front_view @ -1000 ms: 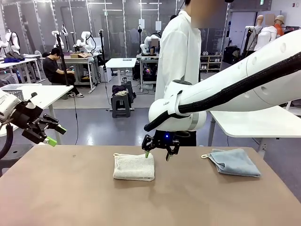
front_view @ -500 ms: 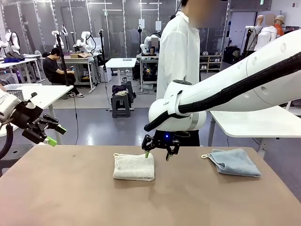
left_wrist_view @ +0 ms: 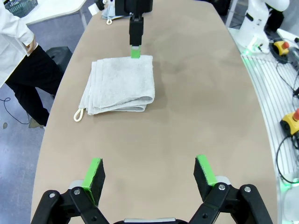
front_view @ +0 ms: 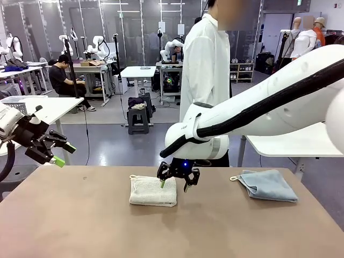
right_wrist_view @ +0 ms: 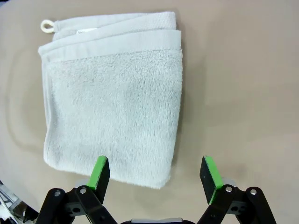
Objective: Fold the towels and place them in the basket.
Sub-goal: Stack the folded Towel with hook on the right side of the table.
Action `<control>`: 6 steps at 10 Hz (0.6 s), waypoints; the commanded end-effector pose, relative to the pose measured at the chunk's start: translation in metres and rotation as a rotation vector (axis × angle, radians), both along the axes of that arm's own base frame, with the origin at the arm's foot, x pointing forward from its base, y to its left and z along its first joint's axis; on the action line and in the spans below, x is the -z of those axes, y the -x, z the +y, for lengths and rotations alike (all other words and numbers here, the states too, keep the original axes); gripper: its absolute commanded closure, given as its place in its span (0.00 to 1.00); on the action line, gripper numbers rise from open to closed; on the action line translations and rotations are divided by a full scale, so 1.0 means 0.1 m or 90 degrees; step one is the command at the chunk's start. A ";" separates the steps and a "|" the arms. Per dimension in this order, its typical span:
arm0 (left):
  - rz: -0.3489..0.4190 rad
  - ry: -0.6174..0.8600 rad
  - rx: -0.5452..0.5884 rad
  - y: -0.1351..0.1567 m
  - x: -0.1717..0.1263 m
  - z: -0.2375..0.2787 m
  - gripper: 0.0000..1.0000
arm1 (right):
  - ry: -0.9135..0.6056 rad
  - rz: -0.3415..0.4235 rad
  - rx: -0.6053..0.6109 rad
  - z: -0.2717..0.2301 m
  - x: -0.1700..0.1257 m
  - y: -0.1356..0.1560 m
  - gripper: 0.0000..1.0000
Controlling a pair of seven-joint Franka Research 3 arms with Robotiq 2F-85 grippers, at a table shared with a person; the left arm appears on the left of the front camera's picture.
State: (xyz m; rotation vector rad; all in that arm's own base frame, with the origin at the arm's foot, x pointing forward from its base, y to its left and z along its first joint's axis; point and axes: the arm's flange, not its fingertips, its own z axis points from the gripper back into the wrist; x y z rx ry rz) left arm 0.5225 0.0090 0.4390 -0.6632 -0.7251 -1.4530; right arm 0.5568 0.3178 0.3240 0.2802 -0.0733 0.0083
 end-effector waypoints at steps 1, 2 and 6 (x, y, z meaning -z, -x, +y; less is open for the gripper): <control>-0.003 -0.007 0.002 0.01 -0.01 0.00 0.04 | -0.018 -0.017 0.022 0.07 0.16 -0.13 0.03; -0.003 -0.007 0.002 0.01 -0.01 0.00 0.04 | -0.025 -0.031 0.016 0.07 0.23 -0.20 0.03; -0.003 -0.007 0.002 0.01 -0.01 0.00 0.04 | -0.033 -0.043 0.024 0.08 0.34 -0.28 0.03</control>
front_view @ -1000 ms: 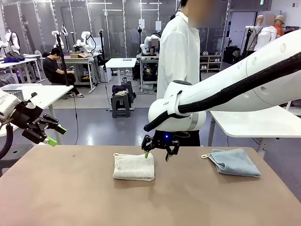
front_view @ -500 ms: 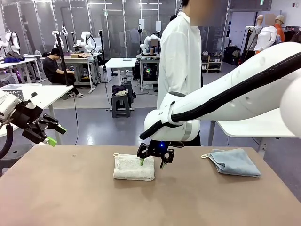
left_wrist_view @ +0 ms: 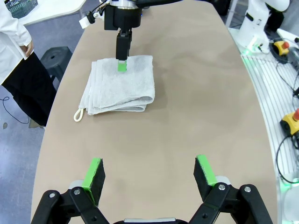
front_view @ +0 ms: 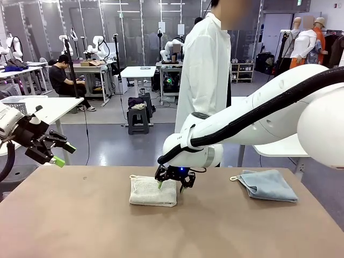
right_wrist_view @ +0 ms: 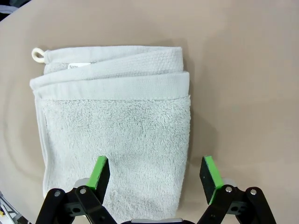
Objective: Fold the towels and place them in the basket.
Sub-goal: Stack the folded Towel with hook on the right side of the table.
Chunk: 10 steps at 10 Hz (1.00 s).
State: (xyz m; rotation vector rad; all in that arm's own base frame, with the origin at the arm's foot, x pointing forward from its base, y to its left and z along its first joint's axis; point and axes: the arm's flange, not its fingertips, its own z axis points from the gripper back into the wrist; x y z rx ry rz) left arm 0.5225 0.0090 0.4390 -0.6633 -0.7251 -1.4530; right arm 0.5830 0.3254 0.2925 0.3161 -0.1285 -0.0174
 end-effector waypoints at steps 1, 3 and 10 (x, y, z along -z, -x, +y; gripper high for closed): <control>-0.003 -0.007 0.002 0.01 -0.01 0.00 0.04 | -0.011 -0.005 0.008 -0.02 0.04 -0.01 0.03; -0.003 -0.007 0.002 0.01 -0.01 0.00 0.04 | -0.014 0.006 0.007 -0.06 0.06 -0.02 0.22; -0.003 -0.007 0.002 0.01 -0.01 0.00 0.04 | -0.027 0.007 -0.003 -0.09 0.09 -0.05 0.66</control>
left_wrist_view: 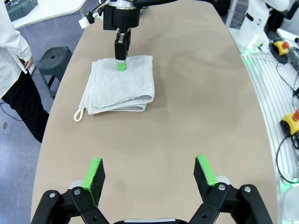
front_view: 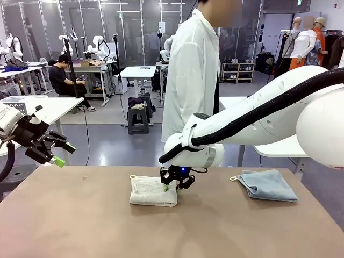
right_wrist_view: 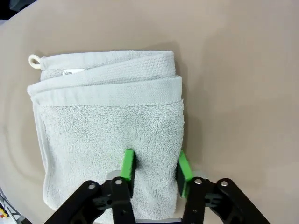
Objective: Fold the towels and place them in the basket.
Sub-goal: Stack the folded Towel with hook on the right side of the table.
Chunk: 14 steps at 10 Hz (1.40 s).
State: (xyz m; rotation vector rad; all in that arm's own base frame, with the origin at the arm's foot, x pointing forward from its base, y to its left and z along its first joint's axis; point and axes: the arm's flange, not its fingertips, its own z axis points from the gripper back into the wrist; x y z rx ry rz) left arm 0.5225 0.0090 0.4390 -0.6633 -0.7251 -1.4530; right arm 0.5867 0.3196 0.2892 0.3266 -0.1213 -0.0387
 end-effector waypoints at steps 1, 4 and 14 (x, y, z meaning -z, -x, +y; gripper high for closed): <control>-0.003 -0.007 0.002 0.01 -0.01 0.00 0.04 | -0.019 0.000 -0.018 -0.02 0.05 -0.01 1.00; -0.003 -0.007 0.002 0.01 -0.01 0.00 0.04 | -0.015 0.001 -0.028 -0.01 0.05 0.00 1.00; -0.003 -0.007 0.002 0.01 -0.01 0.00 0.04 | 0.120 -0.070 -0.034 -1.60 -1.49 0.06 1.00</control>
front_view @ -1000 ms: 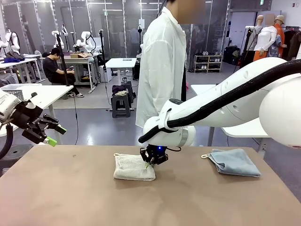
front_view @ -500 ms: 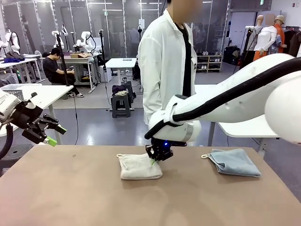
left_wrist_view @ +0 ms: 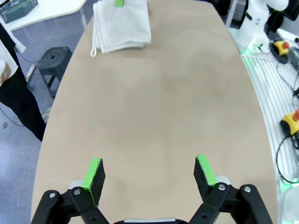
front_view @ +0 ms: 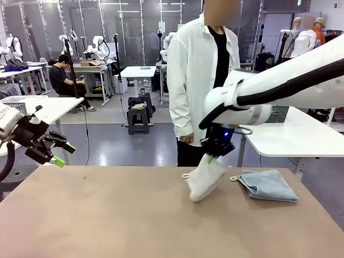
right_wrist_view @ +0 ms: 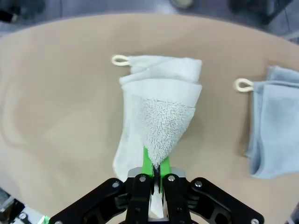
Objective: Fold the towels and place them in the basket.
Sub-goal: Stack the folded Towel with hook on the right side of the table.
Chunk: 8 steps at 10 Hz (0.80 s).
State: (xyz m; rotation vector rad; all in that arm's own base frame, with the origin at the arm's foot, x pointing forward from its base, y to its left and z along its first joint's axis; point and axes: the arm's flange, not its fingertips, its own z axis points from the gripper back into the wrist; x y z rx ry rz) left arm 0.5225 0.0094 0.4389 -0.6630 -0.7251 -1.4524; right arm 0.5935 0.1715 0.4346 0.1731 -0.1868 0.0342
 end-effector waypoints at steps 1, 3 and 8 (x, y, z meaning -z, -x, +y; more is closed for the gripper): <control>-0.003 -0.007 0.003 0.01 -0.01 0.00 0.04 | 0.036 -0.045 0.006 -0.29 -0.17 0.14 1.00; -0.003 -0.007 0.003 0.01 -0.01 0.00 0.04 | 0.054 -0.079 0.032 -0.60 -0.31 0.08 1.00; -0.003 -0.007 0.003 0.01 -0.01 0.00 0.04 | 0.124 -0.103 0.076 -1.27 -0.45 0.01 1.00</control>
